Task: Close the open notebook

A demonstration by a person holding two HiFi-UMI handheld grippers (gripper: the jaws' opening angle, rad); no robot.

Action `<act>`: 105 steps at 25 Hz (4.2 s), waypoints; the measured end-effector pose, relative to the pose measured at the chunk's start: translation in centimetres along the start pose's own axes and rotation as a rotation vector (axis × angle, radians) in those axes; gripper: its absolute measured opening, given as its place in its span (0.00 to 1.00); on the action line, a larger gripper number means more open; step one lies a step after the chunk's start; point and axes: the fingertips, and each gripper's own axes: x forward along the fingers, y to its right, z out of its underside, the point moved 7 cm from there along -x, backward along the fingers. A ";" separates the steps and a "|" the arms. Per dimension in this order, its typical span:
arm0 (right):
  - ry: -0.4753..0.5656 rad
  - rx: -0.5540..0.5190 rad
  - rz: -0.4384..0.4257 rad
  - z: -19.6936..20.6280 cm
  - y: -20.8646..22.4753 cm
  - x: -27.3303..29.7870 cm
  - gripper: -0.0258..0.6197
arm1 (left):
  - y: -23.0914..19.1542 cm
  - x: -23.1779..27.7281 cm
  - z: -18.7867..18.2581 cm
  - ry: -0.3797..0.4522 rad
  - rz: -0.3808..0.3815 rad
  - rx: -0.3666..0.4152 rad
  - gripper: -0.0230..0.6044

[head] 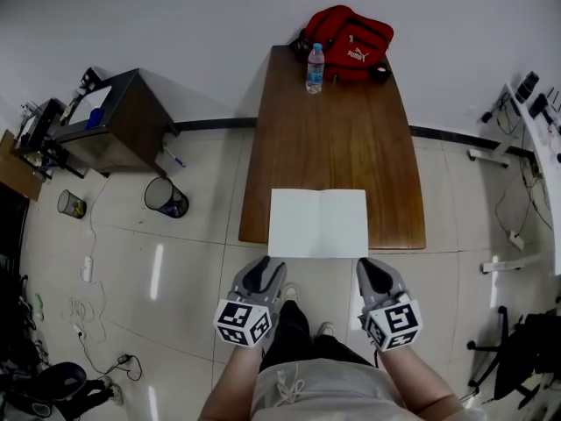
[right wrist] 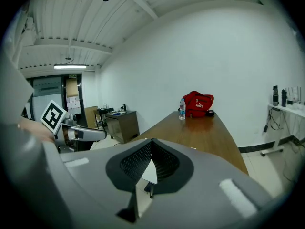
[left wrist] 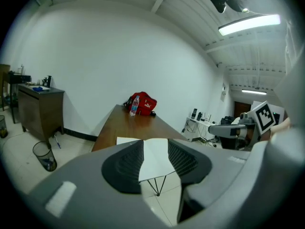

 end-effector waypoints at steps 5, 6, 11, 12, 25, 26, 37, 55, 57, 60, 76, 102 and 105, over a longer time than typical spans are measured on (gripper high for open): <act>-0.090 0.015 -0.030 1.2 -0.5 4.8 0.05 | -4.7 3.6 3.7 -0.159 -0.020 -0.083 0.34; -0.106 0.018 -0.039 1.6 -0.7 5.8 0.05 | -5.7 4.2 4.6 -0.183 -0.021 -0.109 0.35; -0.176 0.020 -0.112 3.2 -2.1 9.5 0.05 | -8.9 6.7 7.8 -0.248 -0.033 -0.240 0.43; -0.187 0.020 -0.123 3.5 -2.3 10.0 0.05 | -9.2 7.2 8.2 -0.253 -0.034 -0.257 0.43; -0.260 0.047 -0.129 5.7 -2.1 12.4 0.05 | -10.8 9.7 12.0 -0.291 0.047 -0.480 0.38; -0.260 0.046 -0.129 5.7 -2.1 12.4 0.05 | -10.7 9.7 11.8 -0.286 0.057 -0.479 0.29; -0.195 0.026 -0.095 3.9 -1.6 9.3 0.05 | -7.3 7.8 5.9 -0.178 0.079 -0.376 0.12; -0.118 0.122 0.116 6.0 4.3 -3.0 0.05 | 7.7 14.9 2.6 -0.228 0.299 -0.065 0.14; -0.124 0.140 0.144 6.8 5.1 -4.1 0.05 | 8.9 15.8 3.9 -0.265 0.309 -0.048 0.15; -0.131 0.164 0.190 7.7 6.6 -5.8 0.05 | 11.1 17.7 5.5 -0.317 0.337 -0.012 0.18; -0.130 0.157 0.213 9.0 9.0 -7.7 0.05 | 14.0 19.5 6.9 -0.318 0.361 0.059 0.31; 0.043 -0.096 0.091 2.3 -5.2 -11.8 0.05 | 10.0 -12.6 -5.3 0.321 0.177 0.241 0.05; 0.051 -0.088 0.102 3.0 -9.4 -13.8 0.05 | 9.7 -18.0 -4.5 0.342 0.164 0.256 0.05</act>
